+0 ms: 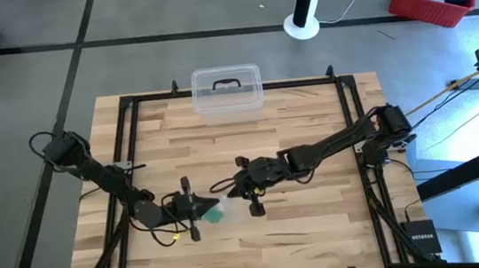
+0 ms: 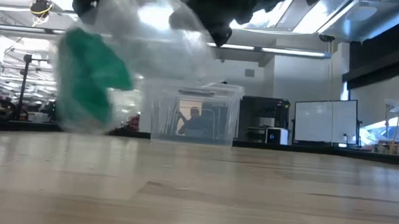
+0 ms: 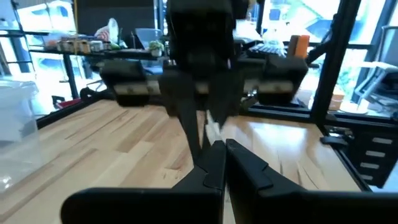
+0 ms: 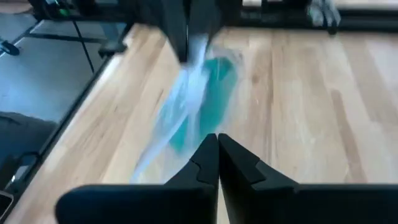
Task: Roll bandage
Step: Close the transparent zip bag
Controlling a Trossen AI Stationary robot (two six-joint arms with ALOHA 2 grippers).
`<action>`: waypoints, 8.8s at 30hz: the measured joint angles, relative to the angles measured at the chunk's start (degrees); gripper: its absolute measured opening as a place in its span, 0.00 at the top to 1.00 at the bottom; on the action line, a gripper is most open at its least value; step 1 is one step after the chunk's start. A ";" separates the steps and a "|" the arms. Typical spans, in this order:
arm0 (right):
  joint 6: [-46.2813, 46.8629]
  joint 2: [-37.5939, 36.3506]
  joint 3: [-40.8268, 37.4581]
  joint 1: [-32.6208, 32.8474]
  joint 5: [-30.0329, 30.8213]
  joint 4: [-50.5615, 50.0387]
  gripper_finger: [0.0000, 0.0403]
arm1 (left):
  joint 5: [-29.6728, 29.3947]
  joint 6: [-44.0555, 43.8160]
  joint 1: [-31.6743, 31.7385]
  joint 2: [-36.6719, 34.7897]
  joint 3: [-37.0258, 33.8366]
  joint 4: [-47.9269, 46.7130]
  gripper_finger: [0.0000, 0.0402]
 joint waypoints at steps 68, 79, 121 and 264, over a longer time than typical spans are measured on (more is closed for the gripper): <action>5.99 2.11 0.11 -0.04 1.71 4.16 0.98 | 2.10 -8.78 1.11 -6.71 0.02 -7.85 0.72; 4.95 2.11 0.09 -0.04 1.07 4.38 0.98 | 7.32 -21.99 6.63 -4.28 0.01 -11.18 0.64; 8.90 -2.72 0.07 -1.18 4.59 1.12 0.74 | 6.04 -5.34 6.86 -4.42 0.02 -7.30 1.00; 12.70 -1.80 -0.61 1.53 6.79 -23.29 0.91 | -12.15 1.81 6.16 -2.58 7.39 -21.68 1.00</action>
